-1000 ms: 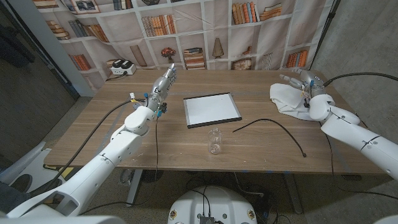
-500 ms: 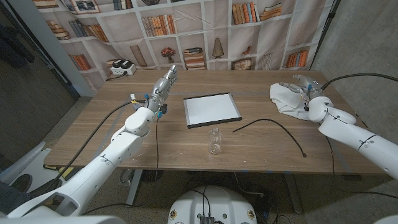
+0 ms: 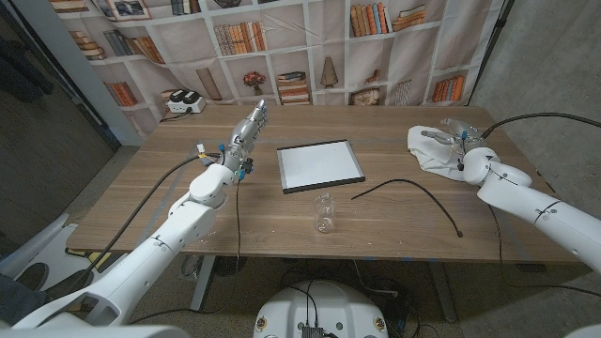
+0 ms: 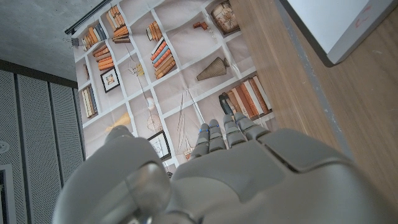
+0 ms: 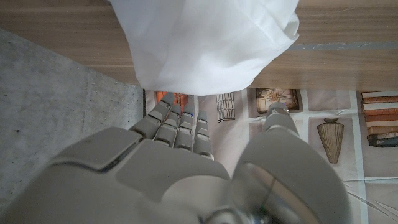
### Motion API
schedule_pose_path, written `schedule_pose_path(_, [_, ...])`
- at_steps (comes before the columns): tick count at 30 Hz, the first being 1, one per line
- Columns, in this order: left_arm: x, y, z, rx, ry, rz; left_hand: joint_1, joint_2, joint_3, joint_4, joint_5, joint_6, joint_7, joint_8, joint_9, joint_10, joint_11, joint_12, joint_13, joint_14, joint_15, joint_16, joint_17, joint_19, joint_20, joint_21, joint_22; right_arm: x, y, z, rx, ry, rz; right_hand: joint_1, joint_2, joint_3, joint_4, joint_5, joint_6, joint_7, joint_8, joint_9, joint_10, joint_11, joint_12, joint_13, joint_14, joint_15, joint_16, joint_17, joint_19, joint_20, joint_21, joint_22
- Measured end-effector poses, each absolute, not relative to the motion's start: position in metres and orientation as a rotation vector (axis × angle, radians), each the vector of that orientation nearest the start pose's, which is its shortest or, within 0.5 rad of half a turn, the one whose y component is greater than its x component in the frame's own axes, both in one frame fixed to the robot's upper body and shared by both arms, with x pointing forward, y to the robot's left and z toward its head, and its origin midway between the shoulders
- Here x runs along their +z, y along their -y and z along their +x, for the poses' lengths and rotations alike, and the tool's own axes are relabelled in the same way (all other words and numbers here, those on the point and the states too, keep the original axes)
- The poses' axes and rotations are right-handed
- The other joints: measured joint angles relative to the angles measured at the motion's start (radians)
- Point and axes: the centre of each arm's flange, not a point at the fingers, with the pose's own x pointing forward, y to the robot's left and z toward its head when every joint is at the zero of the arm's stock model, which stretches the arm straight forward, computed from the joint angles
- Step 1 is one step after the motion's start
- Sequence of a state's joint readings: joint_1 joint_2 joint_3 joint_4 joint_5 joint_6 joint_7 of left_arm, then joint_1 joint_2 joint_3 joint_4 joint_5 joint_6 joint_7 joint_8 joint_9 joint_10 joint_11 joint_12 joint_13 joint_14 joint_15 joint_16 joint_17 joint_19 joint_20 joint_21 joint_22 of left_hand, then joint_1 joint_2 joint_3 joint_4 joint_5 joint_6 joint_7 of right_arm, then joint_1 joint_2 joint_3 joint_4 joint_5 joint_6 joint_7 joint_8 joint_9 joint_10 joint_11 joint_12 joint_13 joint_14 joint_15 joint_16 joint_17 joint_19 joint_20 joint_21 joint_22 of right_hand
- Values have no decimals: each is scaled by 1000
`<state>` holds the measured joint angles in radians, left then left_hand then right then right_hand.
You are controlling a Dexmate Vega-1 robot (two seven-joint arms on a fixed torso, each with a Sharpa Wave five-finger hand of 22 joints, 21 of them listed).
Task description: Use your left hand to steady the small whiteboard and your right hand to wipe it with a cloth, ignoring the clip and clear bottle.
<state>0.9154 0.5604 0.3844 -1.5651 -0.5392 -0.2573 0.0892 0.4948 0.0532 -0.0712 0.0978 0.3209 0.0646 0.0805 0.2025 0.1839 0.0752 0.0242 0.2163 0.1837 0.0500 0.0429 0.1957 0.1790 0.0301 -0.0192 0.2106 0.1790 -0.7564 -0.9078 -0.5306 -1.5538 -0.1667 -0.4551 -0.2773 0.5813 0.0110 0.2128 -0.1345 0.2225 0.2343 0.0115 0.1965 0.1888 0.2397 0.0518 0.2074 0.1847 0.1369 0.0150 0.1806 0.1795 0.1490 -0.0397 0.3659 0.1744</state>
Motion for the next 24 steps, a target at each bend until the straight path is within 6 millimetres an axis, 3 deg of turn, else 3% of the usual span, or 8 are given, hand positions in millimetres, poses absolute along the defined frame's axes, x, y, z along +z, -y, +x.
schedule_pose_path(6, [0,-247,605,-232,700,48,0,0,-3,-3,0,2,-2,0,0,0,0,0,0,0,0,0,0,0,0,-4,0,10,415,637,-448,254,-1114,10,-1,4,-4,0,7,-6,0,0,5,-2,0,0,3,-3,5,0,7,2,0,0])
schedule_pose_path(14, [0,-248,604,-231,705,39,7,7,-3,-3,0,4,-4,0,0,0,0,0,0,0,0,0,0,-6,5,-4,0,2,420,646,-439,231,-1102,96,9,36,-36,11,31,-19,7,0,42,-16,15,0,33,-26,8,-3,44,0,-7,0])
schedule_pose_path(24, [-3,-249,603,-230,705,31,7,7,-3,-3,-8,4,-4,0,0,3,-3,-1,0,0,0,0,0,-6,5,-4,0,-6,420,655,-411,172,-1125,157,-7,48,-48,15,17,-39,3,0,35,-29,11,0,31,-28,8,-3,54,0,-23,0])
